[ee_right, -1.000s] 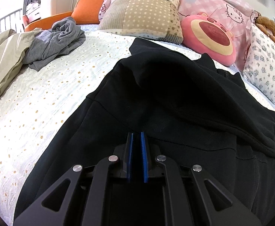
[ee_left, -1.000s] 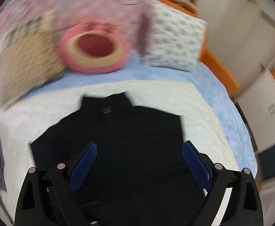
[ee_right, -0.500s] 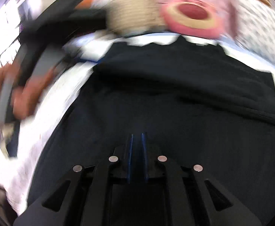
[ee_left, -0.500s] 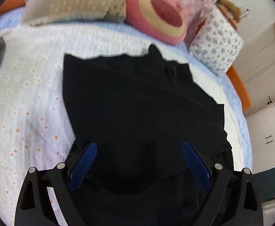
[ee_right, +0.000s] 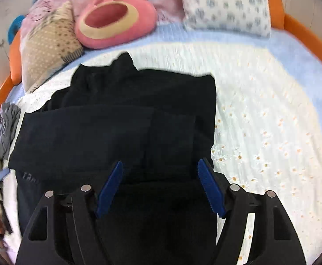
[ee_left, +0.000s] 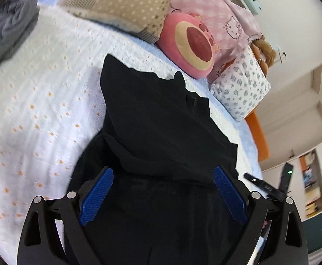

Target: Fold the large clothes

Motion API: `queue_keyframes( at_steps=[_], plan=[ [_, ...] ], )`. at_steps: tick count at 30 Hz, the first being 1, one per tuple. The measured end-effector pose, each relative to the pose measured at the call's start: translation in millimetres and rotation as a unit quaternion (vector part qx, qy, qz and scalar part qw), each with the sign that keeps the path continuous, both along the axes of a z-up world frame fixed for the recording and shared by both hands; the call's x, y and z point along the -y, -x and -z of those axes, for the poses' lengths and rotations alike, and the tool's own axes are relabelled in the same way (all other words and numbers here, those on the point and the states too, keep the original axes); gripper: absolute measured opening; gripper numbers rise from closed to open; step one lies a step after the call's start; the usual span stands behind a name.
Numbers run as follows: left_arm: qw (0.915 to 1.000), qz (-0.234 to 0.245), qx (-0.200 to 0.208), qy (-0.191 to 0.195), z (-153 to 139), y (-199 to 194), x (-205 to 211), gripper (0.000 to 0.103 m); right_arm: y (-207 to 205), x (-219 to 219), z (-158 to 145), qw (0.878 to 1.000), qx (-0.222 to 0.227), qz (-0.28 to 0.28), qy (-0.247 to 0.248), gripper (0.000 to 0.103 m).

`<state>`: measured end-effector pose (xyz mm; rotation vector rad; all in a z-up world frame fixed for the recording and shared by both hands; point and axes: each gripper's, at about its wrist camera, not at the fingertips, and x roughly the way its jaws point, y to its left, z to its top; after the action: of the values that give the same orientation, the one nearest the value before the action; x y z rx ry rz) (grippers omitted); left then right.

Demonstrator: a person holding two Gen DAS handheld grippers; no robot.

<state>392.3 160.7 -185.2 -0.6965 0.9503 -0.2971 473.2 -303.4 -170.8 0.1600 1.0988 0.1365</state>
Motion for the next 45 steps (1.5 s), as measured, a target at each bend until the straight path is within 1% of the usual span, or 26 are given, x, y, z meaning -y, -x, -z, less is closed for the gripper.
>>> queue_keyframes(
  at_steps=[2, 3, 6, 7, 9, 11, 12, 13, 14, 15, 18, 20, 22, 24, 27, 28, 30, 32, 34, 35, 36, 37, 39, 41, 44, 45],
  plan=[
    [0.9996, -0.005, 0.002, 0.026, 6, -1, 0, 0.094, -13, 3, 15, 0.999, -0.030, 0.007, -0.016, 0.069],
    [0.9992, -0.008, 0.005, 0.039, 8, -1, 0, 0.094, -18, 2, 21, 0.999, -0.038, 0.007, -0.018, 0.069],
    [0.9982, -0.023, 0.014, 0.053, 10, -2, -2, 0.094, -28, -3, 33, 0.998, -0.055, 0.000, -0.041, 0.070],
    [0.9978, -0.028, 0.012, 0.059, 12, -4, -3, 0.094, -28, -6, 34, 0.998, -0.056, 0.003, -0.037, 0.070],
    [0.9966, -0.038, 0.012, 0.072, 14, -6, -7, 0.094, -29, -10, 37, 0.998, -0.061, 0.005, -0.033, 0.062],
    [0.9954, -0.069, 0.017, 0.064, 13, -4, -14, 0.094, -29, -14, 41, 0.998, -0.064, 0.013, -0.006, 0.035],
    [0.9948, -0.083, 0.024, 0.055, 11, -2, -16, 0.094, -27, -14, 40, 0.998, -0.064, 0.015, 0.007, 0.031],
    [0.9944, -0.089, 0.028, 0.050, 9, -1, -17, 0.094, -25, -15, 38, 0.998, -0.063, 0.014, 0.016, 0.021],
    [0.9941, -0.095, 0.030, 0.043, 8, -1, -17, 0.094, -23, -15, 35, 0.998, -0.059, 0.012, 0.021, 0.016],
    [0.9939, -0.099, 0.031, 0.036, 7, -1, -18, 0.094, -21, -15, 31, 0.998, -0.053, 0.008, 0.024, 0.013],
    [0.9940, -0.101, 0.026, 0.034, 7, -4, -21, 0.094, -17, -14, 11, 0.999, -0.027, 0.004, 0.032, 0.011],
    [0.9932, -0.101, 0.022, 0.054, 10, -6, -22, 0.094, -14, -16, -11, 0.999, 0.005, -0.004, 0.041, 0.008],
    [0.9927, -0.099, 0.026, 0.064, 9, -3, -18, 0.094, -15, -18, -31, 0.998, 0.030, -0.006, 0.046, 0.007],
    [0.9923, -0.093, 0.037, 0.073, 5, 4, -10, 0.094, -17, -17, -52, 0.998, 0.052, -0.003, 0.038, 0.007],
    [0.9943, -0.059, 0.044, 0.077, 2, 11, 13, 0.094, -18, -19, -82, 0.995, 0.086, -0.004, 0.039, 0.007],
    [0.9952, -0.048, 0.042, 0.074, 2, 10, 23, 0.094, -18, -21, -91, 0.995, 0.094, -0.004, 0.040, 0.007],
    [0.9954, -0.033, 0.039, 0.081, 4, 6, 34, 0.094, -18, -24, -108, 0.993, 0.107, -0.007, 0.044, 0.006],
    [0.9967, -0.029, 0.034, 0.068, 8, -4, 44, 0.094, -13, -27, -128, 0.989, 0.129, -0.006, 0.065, 0.000],
    [0.9974, -0.040, 0.030, 0.052, 15, -14, 46, 0.094, -9, -28, -142, 0.987, 0.145, -0.004, 0.074, 0.000],
    [0.9976, -0.046, 0.025, 0.044, 18, -19, 44, 0.094, -8, -25, -146, 0.987, 0.144, -0.004, 0.068, 0.000],
    [0.9978, -0.054, 0.019, 0.035, 21, -24, 42, 0.094, -8, -26, -146, 0.988, 0.141, -0.005, 0.068, 0.000],
    [0.9976, -0.063, 0.010, 0.028, 26, -29, 38, 0.094, -8, -28, -143, 0.987, 0.138, -0.010, 0.082, 0.000],
    [0.9958, -0.080, -0.006, 0.044, 36, -30, 27, 0.094, -11, -35, -129, 0.986, 0.124, -0.031, 0.110, 0.001],
    [0.9949, -0.087, -0.006, 0.051, 41, -25, 20, 0.094, -15, -39, -108, 0.988, 0.105, -0.045, 0.109, 0.003],
    [0.9969, -0.079, 0.000, 0.003, 41, -20, 21, 0.094, -24, -42, -71, 0.991, 0.063, -0.051, 0.103, 0.004],
    [0.9970, -0.077, 0.002, -0.004, 41, -21, 21, 0.094, -29, -42, -53, 0.992, 0.040, -0.053, 0.106, 0.004]
  ],
)
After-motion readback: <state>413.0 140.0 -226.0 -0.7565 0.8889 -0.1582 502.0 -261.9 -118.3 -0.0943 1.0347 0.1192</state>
